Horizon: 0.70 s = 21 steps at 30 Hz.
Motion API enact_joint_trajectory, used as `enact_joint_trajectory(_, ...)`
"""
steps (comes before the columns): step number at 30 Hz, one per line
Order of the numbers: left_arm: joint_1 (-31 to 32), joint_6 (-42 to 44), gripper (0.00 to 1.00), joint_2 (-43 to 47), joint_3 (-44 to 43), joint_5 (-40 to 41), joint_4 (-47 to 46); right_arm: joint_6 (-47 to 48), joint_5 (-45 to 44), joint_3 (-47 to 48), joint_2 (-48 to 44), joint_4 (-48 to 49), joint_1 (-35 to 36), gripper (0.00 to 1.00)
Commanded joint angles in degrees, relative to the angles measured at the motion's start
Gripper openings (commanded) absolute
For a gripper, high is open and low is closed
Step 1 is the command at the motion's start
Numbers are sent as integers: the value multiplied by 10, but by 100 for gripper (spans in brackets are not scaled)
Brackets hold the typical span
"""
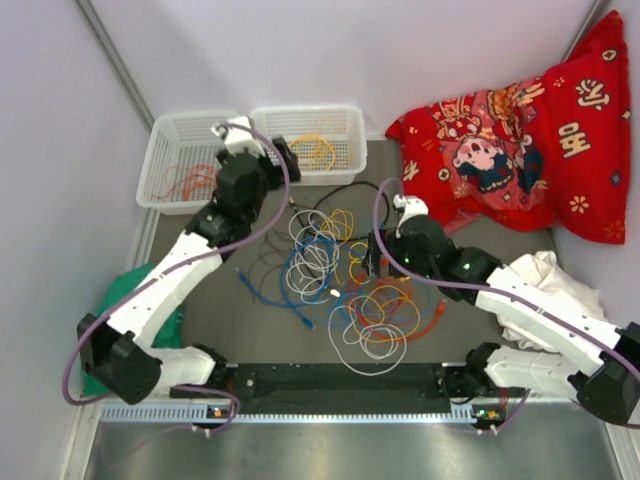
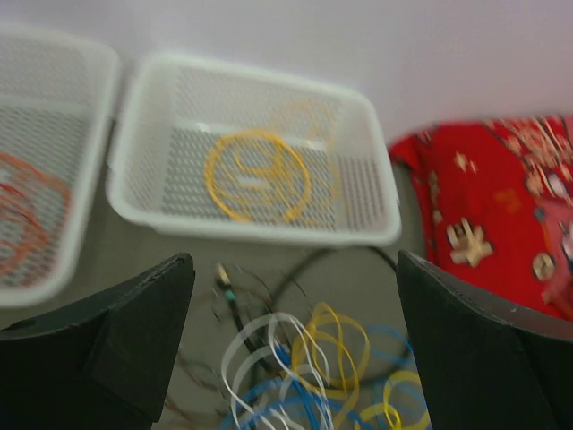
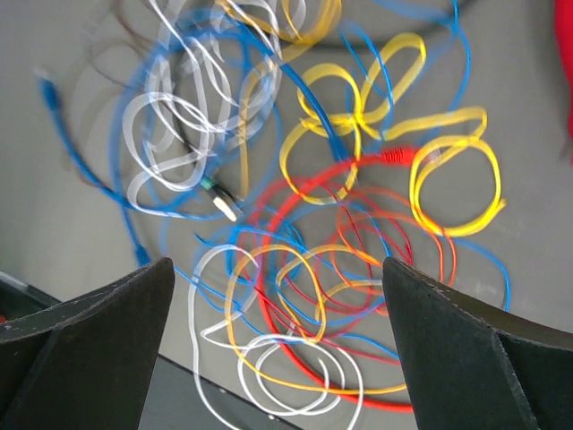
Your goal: Untangle the cables
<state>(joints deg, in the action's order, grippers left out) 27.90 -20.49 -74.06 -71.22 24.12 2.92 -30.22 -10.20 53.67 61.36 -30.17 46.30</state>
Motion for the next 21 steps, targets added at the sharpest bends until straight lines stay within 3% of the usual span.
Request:
enact_joint_trajectory(1,71,-111,99,21,103,-92,78,-40,-10,-57,4,34,-4,98)
enact_joint_trajectory(5,118,-152,99,76,179,-102,84,-73,-4,-117,14,67,-4,98)
enact_joint_trajectory(11,150,-175,99,139,243,-84,117,-89,-69,-151,52,71,-4,98)
enact_joint_trajectory(18,151,-172,99,189,267,-60,158,-64,-133,-124,152,93,-5,98)
enact_joint_trajectory(21,151,-172,99,204,268,-48,178,-44,-154,-98,188,107,-6,93)
